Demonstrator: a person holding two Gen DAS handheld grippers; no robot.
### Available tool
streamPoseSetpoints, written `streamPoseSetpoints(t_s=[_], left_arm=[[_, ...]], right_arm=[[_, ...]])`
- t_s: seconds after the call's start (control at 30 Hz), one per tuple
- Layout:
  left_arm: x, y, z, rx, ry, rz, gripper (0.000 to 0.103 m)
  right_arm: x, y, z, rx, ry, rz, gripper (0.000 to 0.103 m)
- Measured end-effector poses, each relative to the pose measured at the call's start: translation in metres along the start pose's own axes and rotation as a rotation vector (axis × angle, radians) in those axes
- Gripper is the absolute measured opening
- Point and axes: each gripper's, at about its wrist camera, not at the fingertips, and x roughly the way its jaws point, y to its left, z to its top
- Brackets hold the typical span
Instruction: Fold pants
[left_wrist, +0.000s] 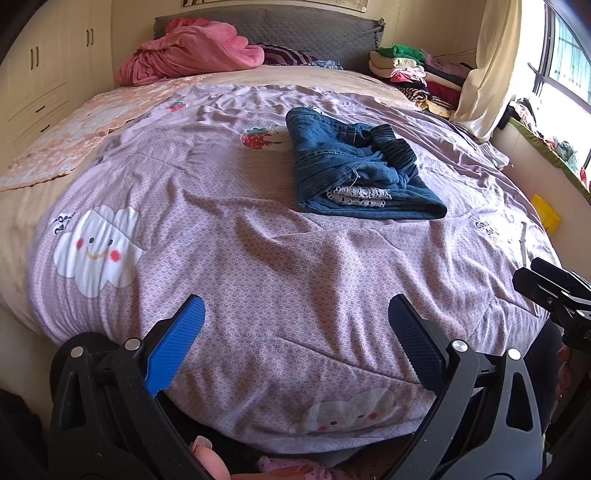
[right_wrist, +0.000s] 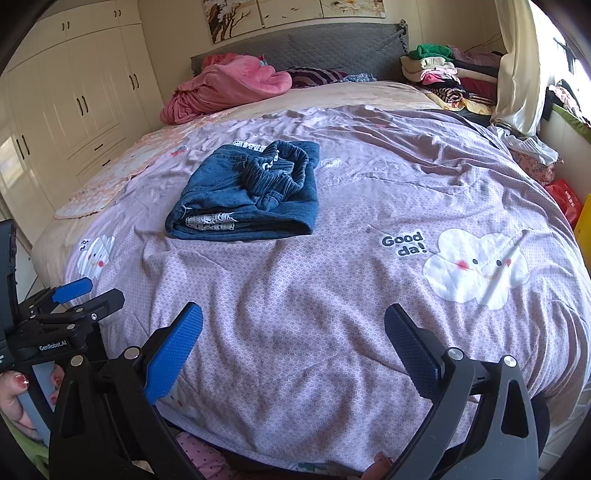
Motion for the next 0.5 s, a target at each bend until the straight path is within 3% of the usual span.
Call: streamPoseSetpoints(t_s=[0.5], left_arm=[[-0.0002, -0.0024, -0.0004, 0.005, 0.003, -0.009, 0.093]], right_arm=[[0.0001, -0.0012, -0.0009, 0.002, 0.000, -0.002, 0.098]])
